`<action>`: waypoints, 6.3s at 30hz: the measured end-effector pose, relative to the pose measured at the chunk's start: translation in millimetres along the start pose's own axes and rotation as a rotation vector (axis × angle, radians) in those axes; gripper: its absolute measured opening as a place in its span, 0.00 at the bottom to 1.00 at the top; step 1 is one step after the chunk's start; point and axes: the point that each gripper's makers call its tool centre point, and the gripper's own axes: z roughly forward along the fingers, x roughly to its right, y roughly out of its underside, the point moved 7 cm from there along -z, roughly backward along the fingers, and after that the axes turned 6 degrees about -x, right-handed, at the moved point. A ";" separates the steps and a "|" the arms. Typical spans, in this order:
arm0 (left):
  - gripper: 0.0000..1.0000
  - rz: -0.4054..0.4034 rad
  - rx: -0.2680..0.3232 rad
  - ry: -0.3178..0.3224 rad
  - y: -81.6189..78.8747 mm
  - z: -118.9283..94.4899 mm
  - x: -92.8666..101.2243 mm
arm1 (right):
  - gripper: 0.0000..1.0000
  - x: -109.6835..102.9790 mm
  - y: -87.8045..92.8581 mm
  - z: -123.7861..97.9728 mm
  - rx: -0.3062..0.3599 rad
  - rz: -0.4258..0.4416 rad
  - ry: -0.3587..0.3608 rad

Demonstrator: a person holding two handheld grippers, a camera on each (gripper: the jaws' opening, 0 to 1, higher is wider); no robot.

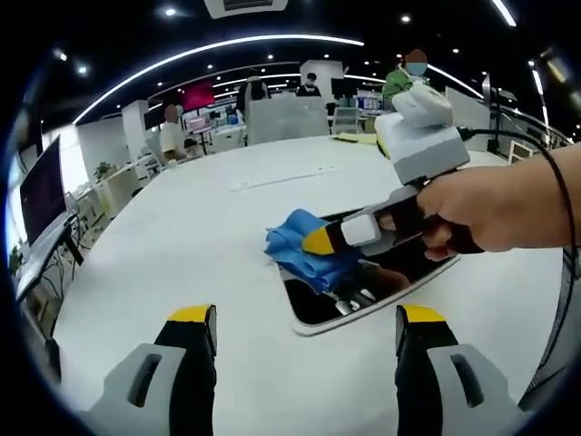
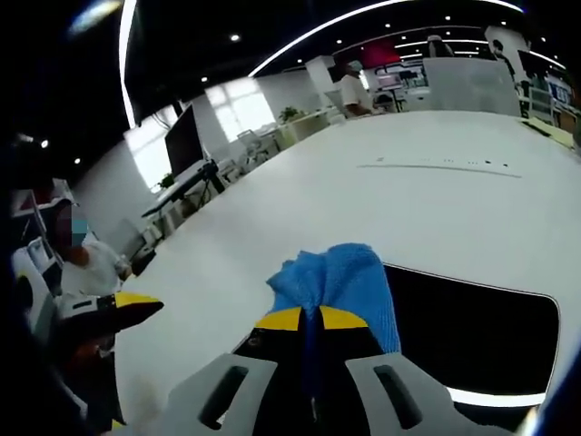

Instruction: Wipe the mirror surface with the cleaning cloth until all visible marks leave the cleaned area.

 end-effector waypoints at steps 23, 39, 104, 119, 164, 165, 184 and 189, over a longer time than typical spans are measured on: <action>0.80 0.007 0.003 0.008 -1.8 -3.4 2.5 | 0.01 -11.7 16.9 -11.4 -0.009 0.006 -0.040; 0.80 0.013 0.003 0.012 -2.9 -3.5 3.9 | 0.01 -22.5 26.6 -16.8 -0.021 -0.047 -0.060; 0.79 -0.014 0.047 -0.070 -8.4 -11.7 -9.2 | 0.12 -39.2 35.3 -23.7 -0.091 -0.487 -0.038; 0.79 -0.014 0.034 -0.065 -5.9 -10.9 -9.1 | 0.00 -37.4 32.1 -27.3 -0.068 -0.423 -0.008; 0.79 0.040 0.018 -0.021 -6.5 -7.0 4.8 | 0.00 6.0 19.9 -106.8 0.103 -0.228 0.117; 0.79 0.042 0.017 -0.019 -6.5 -7.0 5.5 | 0.00 8.1 20.4 -110.0 0.107 -0.223 0.122; 0.78 0.088 -0.007 0.002 -3.5 -3.0 14.4 | 0.00 68.3 33.4 -168.4 0.169 -0.114 0.271; 0.78 0.090 -0.013 0.004 -2.4 -2.4 14.6 | 0.00 88.1 37.9 -182.0 0.162 -0.106 0.320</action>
